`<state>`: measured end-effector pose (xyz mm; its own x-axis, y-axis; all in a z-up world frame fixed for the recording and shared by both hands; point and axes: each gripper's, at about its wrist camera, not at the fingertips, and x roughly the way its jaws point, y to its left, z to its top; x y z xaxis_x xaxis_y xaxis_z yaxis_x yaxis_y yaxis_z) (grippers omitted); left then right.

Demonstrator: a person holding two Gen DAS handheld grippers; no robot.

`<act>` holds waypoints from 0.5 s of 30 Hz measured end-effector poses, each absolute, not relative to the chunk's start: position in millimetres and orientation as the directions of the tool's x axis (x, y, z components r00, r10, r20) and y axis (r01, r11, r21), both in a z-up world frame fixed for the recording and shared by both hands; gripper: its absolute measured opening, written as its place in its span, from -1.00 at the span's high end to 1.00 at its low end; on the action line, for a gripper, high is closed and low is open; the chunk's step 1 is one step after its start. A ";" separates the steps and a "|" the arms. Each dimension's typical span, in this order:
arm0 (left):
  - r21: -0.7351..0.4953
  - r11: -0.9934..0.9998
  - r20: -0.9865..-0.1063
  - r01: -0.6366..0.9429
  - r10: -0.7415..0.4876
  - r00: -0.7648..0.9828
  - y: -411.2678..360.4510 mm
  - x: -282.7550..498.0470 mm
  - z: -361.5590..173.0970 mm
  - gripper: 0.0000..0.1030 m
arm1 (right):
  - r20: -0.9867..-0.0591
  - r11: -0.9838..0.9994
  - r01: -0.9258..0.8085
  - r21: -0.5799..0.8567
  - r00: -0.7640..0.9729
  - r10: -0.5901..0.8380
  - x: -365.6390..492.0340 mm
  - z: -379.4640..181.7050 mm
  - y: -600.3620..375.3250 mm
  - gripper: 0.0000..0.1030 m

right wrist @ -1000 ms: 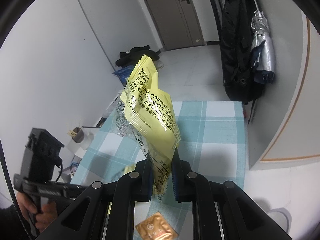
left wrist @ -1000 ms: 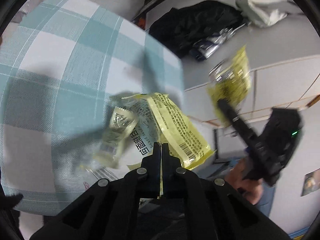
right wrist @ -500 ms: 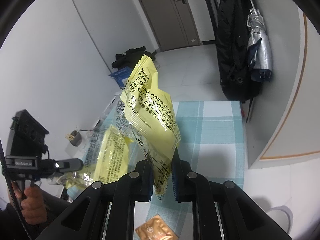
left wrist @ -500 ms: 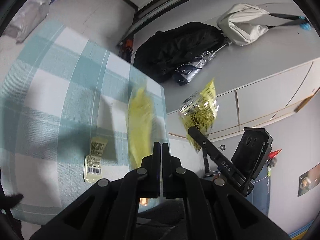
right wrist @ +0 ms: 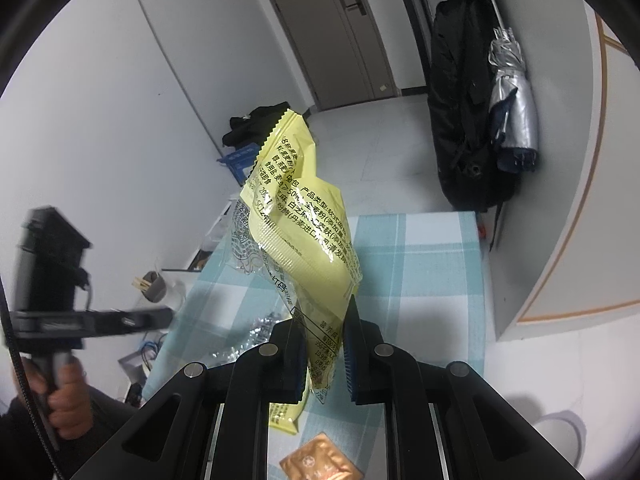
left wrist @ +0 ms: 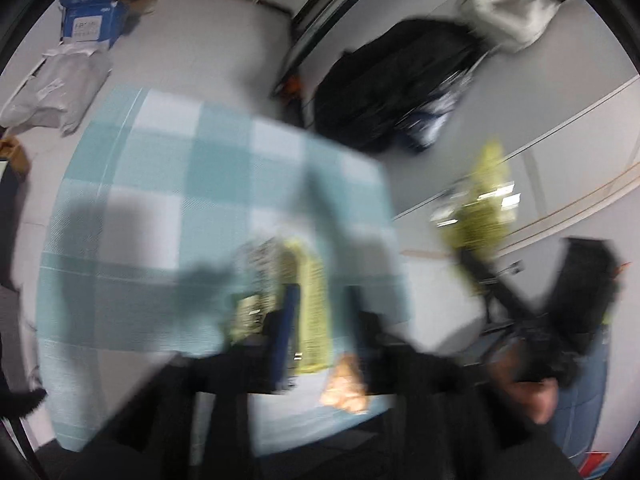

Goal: Collect trash
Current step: 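Carry both held yellow packets away from the table toward the toilet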

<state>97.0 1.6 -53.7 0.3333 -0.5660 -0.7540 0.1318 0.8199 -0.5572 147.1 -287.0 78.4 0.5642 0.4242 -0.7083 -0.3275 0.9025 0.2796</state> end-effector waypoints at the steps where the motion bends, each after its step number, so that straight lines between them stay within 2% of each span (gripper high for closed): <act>1: -0.546 0.828 -0.762 0.128 -0.555 0.334 0.7 99.7 -59.0 -0.06 | -0.709 0.903 -0.329 0.277 0.564 0.423 146.5 77.8 -286.5 0.73; 2: -0.534 0.838 -0.775 0.117 -0.540 0.327 -0.8 105.1 -68.2 -0.27 | -0.710 0.903 -0.331 0.275 0.563 0.422 146.0 77.6 -286.0 0.73; 4: -0.538 0.836 -0.785 0.111 -0.544 0.297 -5.5 115.6 -81.4 -0.37 | -0.710 0.903 -0.331 0.274 0.564 0.422 146.0 77.1 -286.8 0.73; 15: -0.566 0.817 -0.808 0.107 -0.576 0.124 -36.1 159.5 -130.7 -0.38 | -0.702 0.896 -0.301 0.326 0.558 0.443 151.5 74.0 -300.2 0.73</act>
